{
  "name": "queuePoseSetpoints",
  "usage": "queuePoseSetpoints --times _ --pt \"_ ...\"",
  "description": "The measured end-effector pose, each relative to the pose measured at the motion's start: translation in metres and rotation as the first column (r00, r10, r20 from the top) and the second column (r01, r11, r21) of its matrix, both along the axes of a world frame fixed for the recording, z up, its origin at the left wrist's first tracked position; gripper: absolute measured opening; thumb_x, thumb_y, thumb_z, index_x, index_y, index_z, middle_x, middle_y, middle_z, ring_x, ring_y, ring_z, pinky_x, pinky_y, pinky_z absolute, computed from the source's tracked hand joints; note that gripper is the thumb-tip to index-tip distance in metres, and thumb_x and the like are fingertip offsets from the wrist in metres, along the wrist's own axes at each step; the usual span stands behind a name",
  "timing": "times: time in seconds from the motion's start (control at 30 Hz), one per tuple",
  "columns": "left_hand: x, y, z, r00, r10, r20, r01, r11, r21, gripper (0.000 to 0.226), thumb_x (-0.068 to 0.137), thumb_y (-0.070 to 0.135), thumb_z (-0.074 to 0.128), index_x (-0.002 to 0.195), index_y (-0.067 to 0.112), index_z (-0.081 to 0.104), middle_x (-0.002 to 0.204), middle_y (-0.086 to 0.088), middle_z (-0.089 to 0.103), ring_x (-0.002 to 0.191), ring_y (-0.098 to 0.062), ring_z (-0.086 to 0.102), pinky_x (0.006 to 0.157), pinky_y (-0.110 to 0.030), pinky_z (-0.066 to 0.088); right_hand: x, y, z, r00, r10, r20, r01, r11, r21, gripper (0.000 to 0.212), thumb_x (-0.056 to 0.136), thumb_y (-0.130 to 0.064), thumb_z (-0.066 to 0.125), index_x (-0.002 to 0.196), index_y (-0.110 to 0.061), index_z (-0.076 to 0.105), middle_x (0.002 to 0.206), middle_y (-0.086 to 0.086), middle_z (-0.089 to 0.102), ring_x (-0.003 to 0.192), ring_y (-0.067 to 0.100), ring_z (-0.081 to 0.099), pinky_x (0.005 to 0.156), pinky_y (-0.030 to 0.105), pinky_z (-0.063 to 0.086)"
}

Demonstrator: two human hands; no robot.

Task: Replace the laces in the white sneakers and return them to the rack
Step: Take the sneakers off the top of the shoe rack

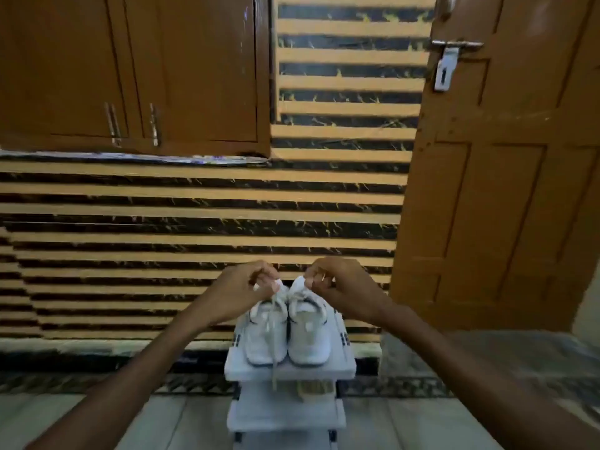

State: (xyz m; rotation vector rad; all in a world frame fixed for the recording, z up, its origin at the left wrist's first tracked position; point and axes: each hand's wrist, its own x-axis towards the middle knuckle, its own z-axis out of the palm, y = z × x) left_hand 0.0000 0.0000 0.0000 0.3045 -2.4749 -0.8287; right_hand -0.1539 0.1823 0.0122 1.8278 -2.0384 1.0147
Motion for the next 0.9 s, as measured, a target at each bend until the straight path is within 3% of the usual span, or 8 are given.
queuePoseSetpoints --times 0.13,0.17,0.23,0.37,0.53,0.63,0.73,0.9 --pt "-0.006 0.003 -0.029 0.964 0.087 0.251 -0.054 0.989 -0.137 0.028 0.081 0.034 0.074 0.106 0.033 0.059 0.108 0.013 0.06 0.096 -0.002 0.056 0.075 -0.019 0.045 -0.002 -0.001 -0.029 0.989 -0.142 0.039 0.114 0.904 0.412 0.039 0.083 -0.049 0.069 0.108 -0.019 0.066 0.107 -0.001 0.062 0.092 0.013 0.056 0.081 0.035 0.051" --pt "-0.005 0.003 -0.038 0.955 0.083 0.284 -0.036 0.986 -0.166 0.031 0.08 0.033 0.074 0.105 0.035 0.057 0.11 0.013 0.06 0.096 -0.004 0.056 0.075 -0.019 0.044 -0.004 -0.003 -0.038 0.986 -0.162 0.05 0.123 0.886 0.447 0.048 0.079 -0.05 0.073 0.114 -0.019 0.063 0.113 0.0 0.059 0.098 0.014 0.055 0.084 0.034 0.05" --pt "-0.008 0.003 -0.051 0.948 0.098 0.301 -0.025 0.971 -0.239 0.038 0.079 0.032 0.073 0.112 0.035 0.055 0.116 0.011 0.061 0.098 -0.007 0.057 0.077 -0.019 0.045 -0.008 -0.01 -0.047 0.978 -0.207 0.016 0.179 0.88 0.439 0.058 0.074 -0.053 0.076 0.121 -0.024 0.059 0.12 -0.002 0.053 0.107 0.016 0.051 0.086 0.032 0.048" --pt "-0.015 0.007 -0.07 0.951 0.193 0.242 -0.096 0.927 -0.361 0.048 0.08 0.031 0.071 0.125 0.027 0.054 0.123 0.006 0.062 0.11 -0.015 0.058 0.088 -0.026 0.046 -0.004 -0.027 -0.067 0.925 -0.305 -0.225 0.378 0.791 0.481 0.064 0.076 -0.051 0.073 0.13 -0.022 0.052 0.131 0.005 0.05 0.119 0.024 0.046 0.093 0.039 0.045" --pt "-0.018 0.007 -0.078 0.963 0.23 0.137 -0.178 0.932 -0.316 0.042 0.075 0.022 0.076 0.115 0.023 0.063 0.109 0.004 0.069 0.101 -0.015 0.064 0.089 -0.027 0.049 0.003 -0.03 -0.075 0.847 -0.336 -0.412 0.504 0.755 0.42 0.047 0.082 -0.043 0.064 0.123 -0.02 0.056 0.121 0.009 0.059 0.111 0.028 0.053 0.09 0.037 0.041" --pt "0.003 0.018 -0.074 0.979 0.198 0.048 -0.175 0.938 -0.299 0.031 0.071 0.017 0.076 0.101 0.021 0.068 0.093 0.005 0.071 0.086 -0.014 0.067 0.071 -0.019 0.045 0.021 -0.015 -0.067 0.838 -0.311 -0.448 0.491 0.787 0.374 0.042 0.081 -0.045 0.063 0.115 -0.02 0.059 0.116 0.007 0.062 0.106 0.027 0.056 0.088 0.036 0.04" --pt "0.043 0.045 -0.069 0.989 0.145 0.016 -0.13 0.923 -0.362 0.024 0.072 0.013 0.071 0.094 0.018 0.066 0.085 0.004 0.07 0.078 -0.012 0.063 0.064 -0.018 0.041 0.056 0.019 -0.058 0.873 -0.284 -0.396 0.43 0.832 0.351 0.045 0.081 -0.048 0.064 0.114 -0.019 0.057 0.114 0.006 0.063 0.102 0.028 0.057 0.087 0.036 0.039" --pt "0.124 0.088 -0.079 0.998 0.06 0.002 -0.056 0.934 -0.352 0.038 0.066 0.008 0.075 0.101 0.022 0.068 0.08 0.009 0.066 0.074 -0.006 0.057 0.058 -0.015 0.04 0.115 0.093 -0.057 0.918 -0.114 -0.379 0.251 0.908 0.335 0.04 0.084 -0.052 0.062 0.099 -0.016 0.054 0.085 0.006 0.062 0.078 0.032 0.058 0.069 0.035 0.04"
